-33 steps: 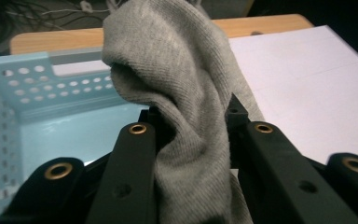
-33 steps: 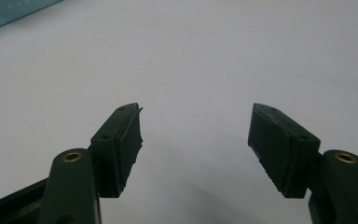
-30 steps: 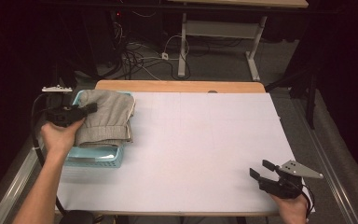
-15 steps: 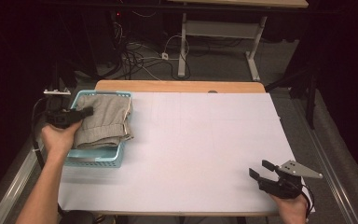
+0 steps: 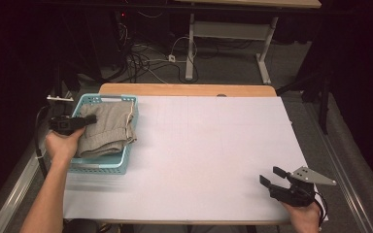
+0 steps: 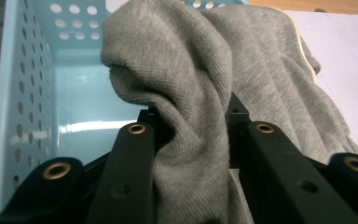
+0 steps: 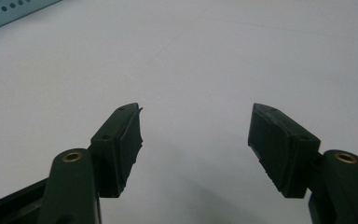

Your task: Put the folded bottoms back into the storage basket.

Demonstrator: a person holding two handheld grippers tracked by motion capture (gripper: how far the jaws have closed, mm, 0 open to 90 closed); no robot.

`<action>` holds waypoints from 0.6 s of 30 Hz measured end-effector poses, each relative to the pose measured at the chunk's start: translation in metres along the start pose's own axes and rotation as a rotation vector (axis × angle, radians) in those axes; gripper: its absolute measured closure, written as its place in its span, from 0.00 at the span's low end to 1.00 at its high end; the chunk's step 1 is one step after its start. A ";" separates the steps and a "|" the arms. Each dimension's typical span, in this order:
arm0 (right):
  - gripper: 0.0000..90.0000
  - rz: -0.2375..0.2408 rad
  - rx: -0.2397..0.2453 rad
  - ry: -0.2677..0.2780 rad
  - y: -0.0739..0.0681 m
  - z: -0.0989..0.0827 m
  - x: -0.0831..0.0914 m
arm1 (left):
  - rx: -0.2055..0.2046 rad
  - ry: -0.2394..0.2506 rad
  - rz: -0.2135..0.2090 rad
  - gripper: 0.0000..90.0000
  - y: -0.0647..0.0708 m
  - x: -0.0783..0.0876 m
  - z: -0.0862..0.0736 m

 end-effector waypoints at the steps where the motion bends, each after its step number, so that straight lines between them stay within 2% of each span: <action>1: 0.39 0.000 0.000 0.000 0.000 0.000 0.000 | 0.000 0.000 0.000 0.79 0.000 0.000 0.000; 6: 0.39 0.001 -0.001 -0.004 -0.001 0.000 -0.001 | 0.016 -0.014 0.009 0.79 -0.004 -0.004 -0.002; 14: 0.39 0.002 0.000 -0.002 0.000 0.000 0.000 | 0.026 -0.064 0.051 0.79 -0.012 -0.018 -0.012; 18: 0.39 0.002 0.000 -0.004 0.000 -0.001 0.000 | 0.016 -0.086 0.076 0.79 -0.016 -0.023 -0.015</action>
Point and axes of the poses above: each handheld gripper's, and its own axes: x roughly backward along the jaws, z roughly out of its top, y roughly to its right, the point moved 10 cm from there along -x, roughly forward along the jaws, and after that the axes turned 15 degrees about y, right-handed, at the moved point
